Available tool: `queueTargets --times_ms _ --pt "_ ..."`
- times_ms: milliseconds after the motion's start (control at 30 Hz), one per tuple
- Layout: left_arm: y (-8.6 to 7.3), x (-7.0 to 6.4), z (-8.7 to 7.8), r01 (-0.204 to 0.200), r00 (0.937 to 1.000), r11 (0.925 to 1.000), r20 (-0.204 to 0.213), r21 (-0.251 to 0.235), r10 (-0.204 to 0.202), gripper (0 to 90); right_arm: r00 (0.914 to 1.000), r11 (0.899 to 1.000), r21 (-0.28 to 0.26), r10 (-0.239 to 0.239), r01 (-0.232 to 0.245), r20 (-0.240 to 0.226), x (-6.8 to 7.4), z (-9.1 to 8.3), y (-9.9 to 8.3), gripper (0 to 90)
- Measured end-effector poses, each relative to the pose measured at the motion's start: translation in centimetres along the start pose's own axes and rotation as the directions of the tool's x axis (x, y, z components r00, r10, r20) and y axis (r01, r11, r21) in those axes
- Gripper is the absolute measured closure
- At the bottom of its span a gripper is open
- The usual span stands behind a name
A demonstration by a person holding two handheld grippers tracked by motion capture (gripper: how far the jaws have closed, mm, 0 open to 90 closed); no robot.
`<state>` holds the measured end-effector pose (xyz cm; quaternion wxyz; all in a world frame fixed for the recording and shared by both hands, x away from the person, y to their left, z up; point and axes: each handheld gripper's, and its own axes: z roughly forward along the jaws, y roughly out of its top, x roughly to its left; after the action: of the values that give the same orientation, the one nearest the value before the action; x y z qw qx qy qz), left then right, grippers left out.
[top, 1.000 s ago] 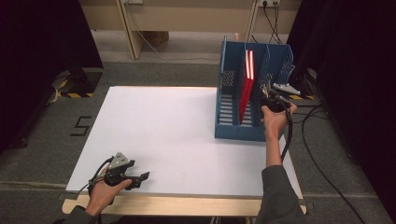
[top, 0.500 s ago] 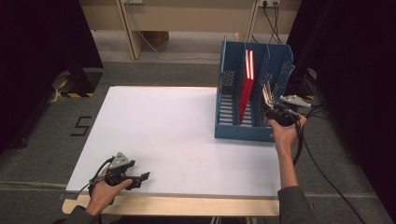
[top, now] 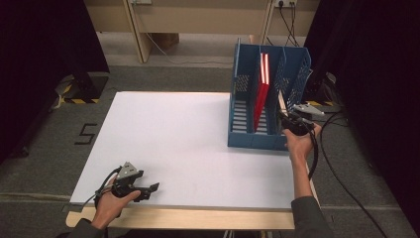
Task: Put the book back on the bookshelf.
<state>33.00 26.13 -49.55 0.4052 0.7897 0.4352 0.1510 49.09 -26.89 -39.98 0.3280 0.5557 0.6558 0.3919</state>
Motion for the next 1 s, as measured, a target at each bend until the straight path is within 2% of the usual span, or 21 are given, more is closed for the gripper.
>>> queueTargets --times_ms 167,267,333,500,600,667,767,933,1000 --pt "0.0 0.1 0.0 0.003 1.0000 1.0000 0.000 -0.004 -0.003 17.9 0.9999 1.000 0.002 -0.006 0.006 0.011 0.3 0.8 0.5 72.3" --pt "0.0 0.1 -0.1 0.001 1.0000 1.0000 0.001 -0.004 -0.001 17.9 1.0000 1.000 -0.002 0.010 -0.010 0.001 0.6 1.2 0.6 71.4" --pt "0.0 0.1 0.0 0.001 1.0000 1.0000 0.000 -0.004 -0.001 17.9 0.9998 1.000 -0.001 -0.021 0.021 0.003 0.7 1.5 0.8 71.1" --pt "0.1 0.1 -0.1 0.001 1.0000 1.0000 0.003 -0.006 -0.001 17.9 0.9996 1.000 -0.002 -0.025 0.025 0.009 0.7 2.0 1.0 70.4" --pt "0.1 0.2 0.0 0.002 1.0000 1.0000 0.001 -0.006 -0.002 17.9 0.9999 1.000 -0.002 0.016 -0.016 0.002 0.7 1.9 0.8 68.4" --pt "0.2 0.1 0.0 0.000 1.0000 0.9999 0.005 -0.012 0.000 17.9 0.9993 0.999 -0.012 0.036 -0.036 0.005 0.6 1.6 0.8 64.7" --pt "0.3 0.0 0.1 -0.006 1.0000 0.9999 0.005 -0.012 0.006 17.9 0.9987 0.998 -0.042 0.047 -0.048 -0.017 0.7 0.7 0.6 56.4" --pt "0.2 0.0 0.1 -0.004 1.0000 0.9999 0.008 -0.011 0.004 17.9 0.9973 0.997 -0.061 0.050 -0.053 -0.054 1.5 -1.5 0.5 44.1" --pt "0.2 0.1 0.1 -0.002 1.0000 1.0000 0.004 -0.005 0.002 17.9 0.9964 0.995 -0.076 0.058 -0.063 -0.062 1.7 -2.4 0.5 42.5"
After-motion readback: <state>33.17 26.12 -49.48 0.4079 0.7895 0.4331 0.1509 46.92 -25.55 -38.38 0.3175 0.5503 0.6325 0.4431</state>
